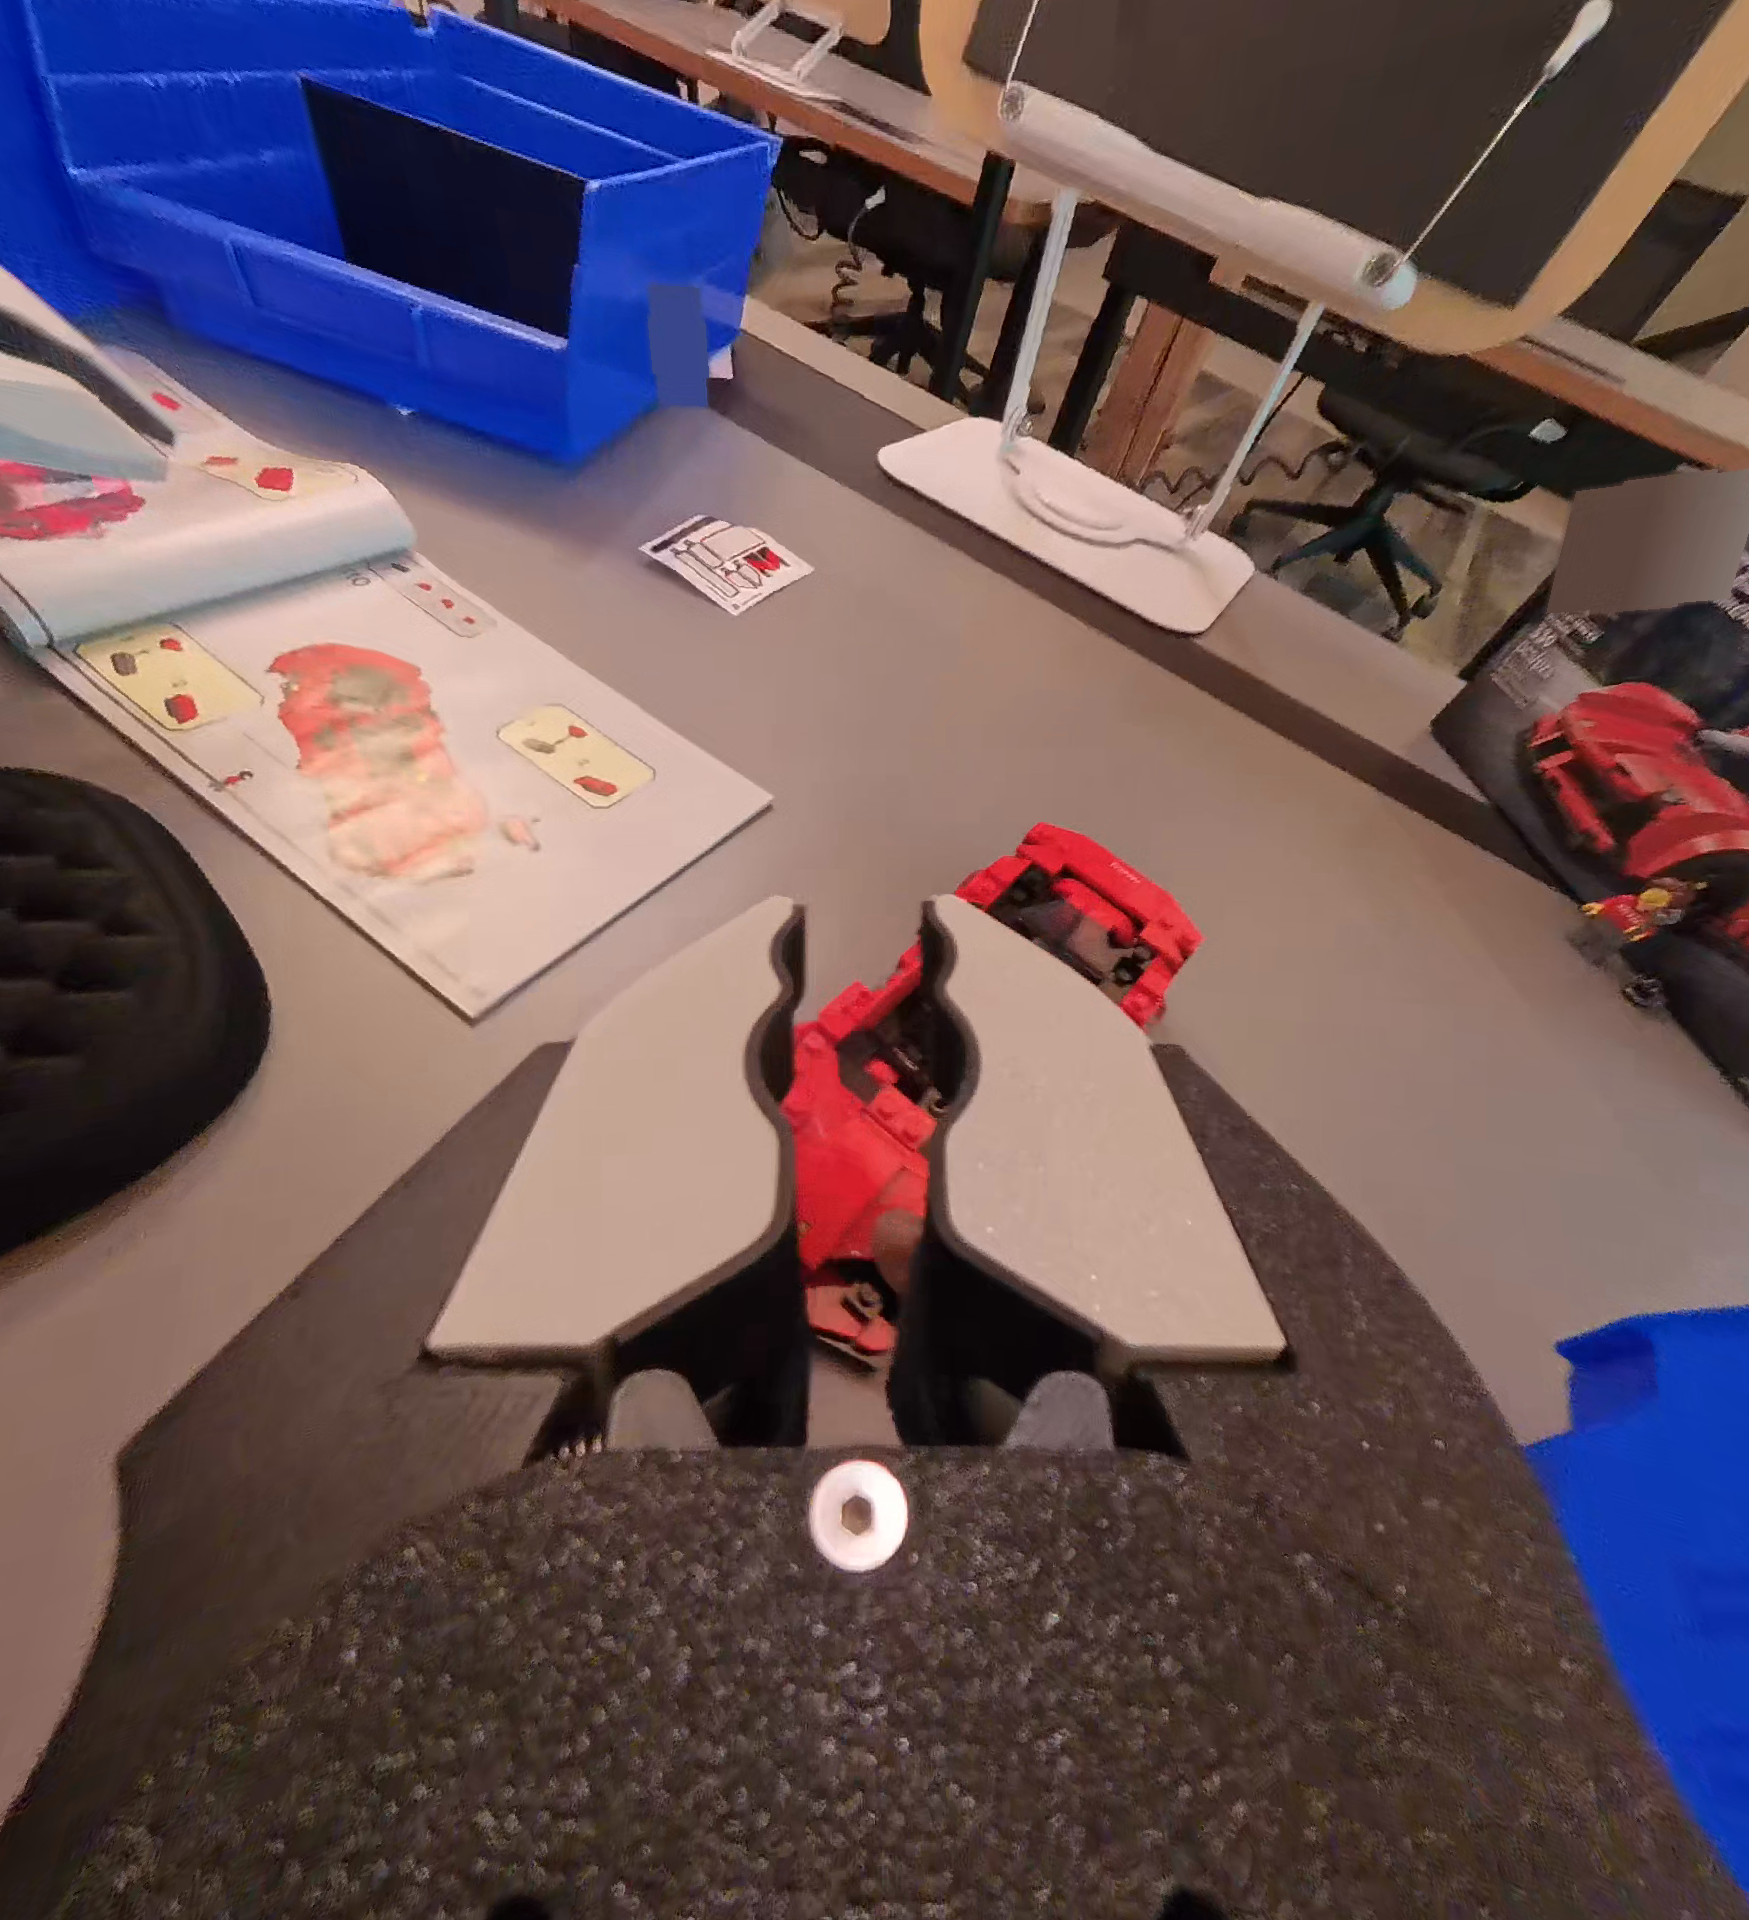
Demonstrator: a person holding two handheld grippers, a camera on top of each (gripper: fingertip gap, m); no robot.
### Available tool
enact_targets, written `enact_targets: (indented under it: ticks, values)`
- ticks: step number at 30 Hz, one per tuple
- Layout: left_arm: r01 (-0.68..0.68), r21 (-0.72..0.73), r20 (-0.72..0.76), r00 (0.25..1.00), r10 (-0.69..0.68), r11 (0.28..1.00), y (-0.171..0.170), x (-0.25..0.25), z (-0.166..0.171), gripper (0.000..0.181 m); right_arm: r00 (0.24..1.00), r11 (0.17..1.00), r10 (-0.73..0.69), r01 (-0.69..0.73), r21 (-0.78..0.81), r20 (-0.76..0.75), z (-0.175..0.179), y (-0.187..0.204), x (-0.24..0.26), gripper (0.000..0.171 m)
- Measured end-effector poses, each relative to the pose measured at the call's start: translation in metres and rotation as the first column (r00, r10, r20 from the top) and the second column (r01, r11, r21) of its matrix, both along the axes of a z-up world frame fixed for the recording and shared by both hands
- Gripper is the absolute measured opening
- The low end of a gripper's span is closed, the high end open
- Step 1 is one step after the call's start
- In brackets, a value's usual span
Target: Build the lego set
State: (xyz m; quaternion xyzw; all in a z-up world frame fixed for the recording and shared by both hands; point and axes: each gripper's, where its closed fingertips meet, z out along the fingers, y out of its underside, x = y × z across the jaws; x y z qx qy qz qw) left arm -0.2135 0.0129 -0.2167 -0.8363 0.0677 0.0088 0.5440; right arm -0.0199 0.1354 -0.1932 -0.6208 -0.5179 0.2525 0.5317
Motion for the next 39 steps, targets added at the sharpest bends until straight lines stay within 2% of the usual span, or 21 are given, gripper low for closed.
enact_targets:
  ticks: [3,5,7,9,12,16,23,25,27,32,39]
  values:
    - [0.026,0.025,0.100,0.995,-0.028,0.999,-0.001,0.005,0.000,0.000,0.999,0.997,0.012,-0.015,-0.076,-0.046,-0.003,-0.011,-0.019,0.049]
    - [0.052,0.053,0.158,0.986,-0.059,0.997,-0.001,0.011,0.000,0.000,0.996,0.992,0.016,-0.027,-0.123,-0.089,-0.004,-0.018,-0.033,0.054]
    - [0.067,0.055,0.162,0.984,-0.075,0.996,-0.003,0.013,-0.001,0.000,0.991,0.987,0.055,-0.073,-0.144,-0.122,-0.005,-0.030,-0.049,0.045]
    - [0.060,0.069,0.143,0.987,-0.070,0.996,-0.004,0.012,0.001,0.001,0.983,0.979,0.111,-0.133,-0.154,-0.145,-0.005,-0.046,-0.066,0.022]
    - [0.067,0.050,0.178,0.981,-0.075,0.996,-0.005,0.013,-0.002,0.001,0.964,0.956,0.184,-0.221,-0.195,-0.192,-0.006,-0.070,-0.095,0.001]
    - [0.063,0.009,0.214,0.975,-0.064,0.998,-0.008,0.012,-0.010,0.002,0.966,0.950,0.192,-0.227,-0.214,-0.174,-0.020,-0.078,-0.116,0.000]
    - [0.046,-0.067,0.220,0.975,-0.030,0.997,-0.011,0.008,-0.023,0.006,0.966,0.951,0.193,-0.228,-0.210,-0.173,-0.020,-0.078,-0.119,0.000]
    - [0.037,-0.083,0.221,0.975,-0.017,0.996,-0.011,0.007,-0.026,0.007,0.967,0.949,0.217,-0.241,-0.204,-0.134,-0.025,-0.082,-0.121,0.001]
    - [0.025,-0.095,0.228,0.974,-0.003,0.995,-0.011,0.005,-0.028,0.007,0.968,0.946,0.239,-0.250,-0.208,-0.074,-0.032,-0.085,-0.125,0.011]
    - [-0.022,-0.162,0.219,0.974,0.058,0.987,-0.014,-0.003,-0.037,0.006,0.967,0.942,0.256,-0.247,-0.228,0.012,-0.044,-0.088,-0.129,0.005]
    - [-0.042,-0.232,0.158,0.984,0.081,0.972,-0.015,-0.005,-0.049,0.004,0.971,0.938,0.234,-0.241,-0.248,-0.059,-0.036,-0.083,-0.126,0.000]
